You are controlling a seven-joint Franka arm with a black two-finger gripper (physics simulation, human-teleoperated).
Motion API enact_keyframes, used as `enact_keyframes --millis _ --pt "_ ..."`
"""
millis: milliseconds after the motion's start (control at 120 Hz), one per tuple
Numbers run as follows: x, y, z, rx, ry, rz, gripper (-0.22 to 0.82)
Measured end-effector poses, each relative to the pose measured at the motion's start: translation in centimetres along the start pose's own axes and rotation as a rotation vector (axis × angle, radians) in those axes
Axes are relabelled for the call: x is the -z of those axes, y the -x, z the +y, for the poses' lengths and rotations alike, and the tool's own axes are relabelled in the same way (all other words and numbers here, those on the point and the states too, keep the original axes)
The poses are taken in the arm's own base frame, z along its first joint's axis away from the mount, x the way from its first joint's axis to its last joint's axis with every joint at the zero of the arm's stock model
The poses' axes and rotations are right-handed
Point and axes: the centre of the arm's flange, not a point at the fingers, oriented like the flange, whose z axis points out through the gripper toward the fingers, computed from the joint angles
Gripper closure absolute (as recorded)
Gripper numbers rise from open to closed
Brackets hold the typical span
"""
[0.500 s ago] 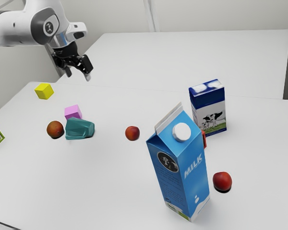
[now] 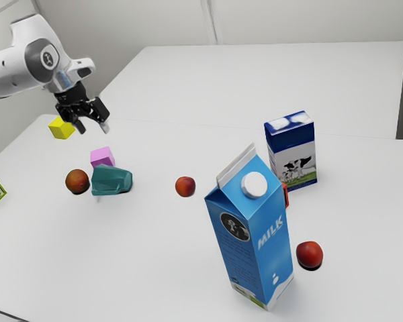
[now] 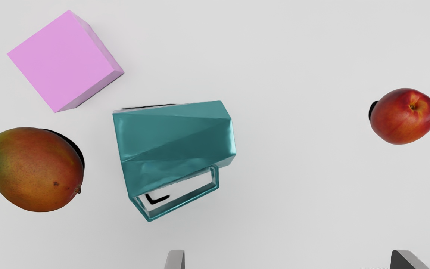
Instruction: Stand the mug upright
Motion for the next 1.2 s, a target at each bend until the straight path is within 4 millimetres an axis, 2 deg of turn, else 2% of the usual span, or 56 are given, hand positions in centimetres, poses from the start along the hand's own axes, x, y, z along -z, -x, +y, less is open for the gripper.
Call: enact_keyframes --millis 167,450,575,858,1008,1200 --pt "-3.7 0.2 -4.4 0.021 0.076 -0.044 0.0" --pt "-10.1 1.8 -11.7 0.058 0.246 -0.112 0.0" --pt "-11.1 1.7 -14.1 0.052 0.308 -0.109 0.0" --pt "-12.9 -0.1 -16.5 0.022 0.395 -0.039 0.0" --pt "-13.7 -1.2 -18.6 0.014 0.427 0.01 0.0" --pt "-14.4 -2.7 -18.6 -0.024 0.479 0.05 0.0"
